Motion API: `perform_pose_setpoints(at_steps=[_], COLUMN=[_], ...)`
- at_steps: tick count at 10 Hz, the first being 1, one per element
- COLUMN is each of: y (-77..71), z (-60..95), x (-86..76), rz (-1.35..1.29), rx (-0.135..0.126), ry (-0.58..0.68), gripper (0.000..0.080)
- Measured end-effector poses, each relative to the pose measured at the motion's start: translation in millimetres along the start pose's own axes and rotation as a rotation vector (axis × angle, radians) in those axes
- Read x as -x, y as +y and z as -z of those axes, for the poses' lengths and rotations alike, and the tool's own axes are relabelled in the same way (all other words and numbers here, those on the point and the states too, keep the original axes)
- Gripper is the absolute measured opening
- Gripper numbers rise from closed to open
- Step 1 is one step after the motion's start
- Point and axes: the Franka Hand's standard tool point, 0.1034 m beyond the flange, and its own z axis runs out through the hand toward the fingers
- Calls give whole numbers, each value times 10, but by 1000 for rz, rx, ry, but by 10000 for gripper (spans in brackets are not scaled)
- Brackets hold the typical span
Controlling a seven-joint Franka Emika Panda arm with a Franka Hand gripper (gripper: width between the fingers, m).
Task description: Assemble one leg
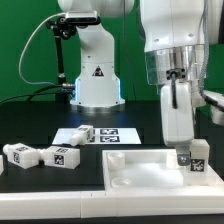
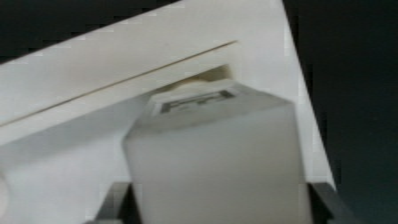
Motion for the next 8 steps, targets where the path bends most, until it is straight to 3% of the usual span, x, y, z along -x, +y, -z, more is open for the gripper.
perform_pose_setpoints(at_steps=[2,3,4,7,8], y=[20,79,40,30,-13], z=[-7,-11,-15,-8,96], x=[-9,-25,-19,-23,-11], rz=[-82,-50,-147,-75,-25], rx=[12,66,48,45,32], ry=[4,34,27,26,14], gripper=[295,293,291,333,469])
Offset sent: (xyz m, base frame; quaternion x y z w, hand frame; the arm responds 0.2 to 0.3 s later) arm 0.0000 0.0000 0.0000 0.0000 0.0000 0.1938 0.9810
